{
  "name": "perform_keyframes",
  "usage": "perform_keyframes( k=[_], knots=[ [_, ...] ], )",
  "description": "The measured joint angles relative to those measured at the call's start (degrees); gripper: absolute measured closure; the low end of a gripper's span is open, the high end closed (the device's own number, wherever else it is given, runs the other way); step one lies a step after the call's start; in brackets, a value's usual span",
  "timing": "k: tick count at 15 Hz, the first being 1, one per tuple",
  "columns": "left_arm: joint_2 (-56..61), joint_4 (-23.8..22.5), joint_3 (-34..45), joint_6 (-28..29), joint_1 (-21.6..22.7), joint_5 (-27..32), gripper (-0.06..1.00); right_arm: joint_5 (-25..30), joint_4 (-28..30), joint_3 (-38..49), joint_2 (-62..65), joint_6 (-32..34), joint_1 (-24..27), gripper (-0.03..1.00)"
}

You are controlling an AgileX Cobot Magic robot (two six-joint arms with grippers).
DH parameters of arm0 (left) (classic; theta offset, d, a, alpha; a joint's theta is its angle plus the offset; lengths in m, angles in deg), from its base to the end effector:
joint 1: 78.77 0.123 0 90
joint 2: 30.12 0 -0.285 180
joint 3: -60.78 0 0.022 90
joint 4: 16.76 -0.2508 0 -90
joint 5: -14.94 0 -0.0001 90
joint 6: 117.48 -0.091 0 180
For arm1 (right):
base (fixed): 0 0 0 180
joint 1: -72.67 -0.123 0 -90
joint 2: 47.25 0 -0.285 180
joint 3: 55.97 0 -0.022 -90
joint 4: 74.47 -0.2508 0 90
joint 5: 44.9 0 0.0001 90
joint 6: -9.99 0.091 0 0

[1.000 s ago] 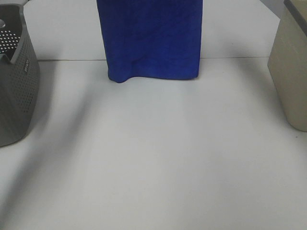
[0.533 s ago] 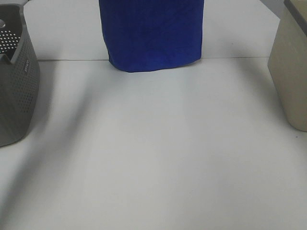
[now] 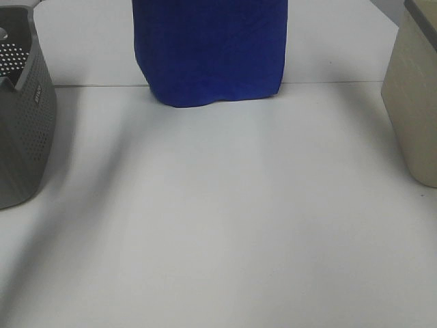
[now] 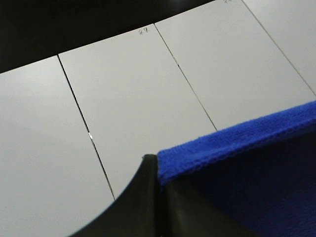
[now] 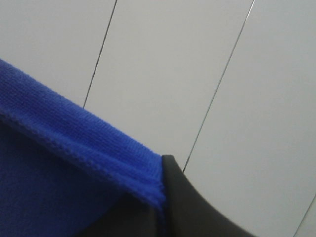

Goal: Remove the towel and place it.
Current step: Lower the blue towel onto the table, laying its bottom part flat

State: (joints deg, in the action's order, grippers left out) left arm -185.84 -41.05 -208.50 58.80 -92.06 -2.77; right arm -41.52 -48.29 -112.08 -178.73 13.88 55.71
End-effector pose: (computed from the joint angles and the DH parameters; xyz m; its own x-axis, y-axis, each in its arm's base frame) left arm 0.5330 -0.1376 0.4183 0.7010 0.2970 -0.6484 0.0040 0.9075 0.4200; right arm 0.4933 0.1479 0.4393 0.2791 -0.3106 -0.9086 -0.1745 0.9141 -0.3661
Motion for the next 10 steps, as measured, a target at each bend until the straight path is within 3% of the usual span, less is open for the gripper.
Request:
perform_keyframes(
  k=[3,5,6,7,8,10],
  knots=[
    [0.0,-0.06,0.0,2.06,-0.23,4.81,0.94,6.13,-3.44,0.0,0.11,0.0,-0.17,0.95],
    [0.46,-0.06,0.0,3.72,-1.49,14.5,0.94,13.01,-7.22,0.0,0.4,-0.06,-0.23,0.95],
    [1.43,0.17,0.0,3.72,-2.52,21.72,0.94,17.13,-10.14,0.0,0.69,-0.4,-0.23,0.95],
    [4.3,2.46,0.0,3.72,-4.47,40.28,0.94,25.5,-17.25,0.0,2.23,-3.44,-0.23,0.95],
    [5.96,6.07,0.0,2.81,-5.16,50.31,0.94,28.07,-19.19,0.0,2.81,-4.47,-0.23,0.95],
    [8.48,13.52,0.0,-0.74,-5.33,63.43,0.94,39.3,-24.69,0.0,5.5,-8.08,-0.17,0.95]
  ],
)
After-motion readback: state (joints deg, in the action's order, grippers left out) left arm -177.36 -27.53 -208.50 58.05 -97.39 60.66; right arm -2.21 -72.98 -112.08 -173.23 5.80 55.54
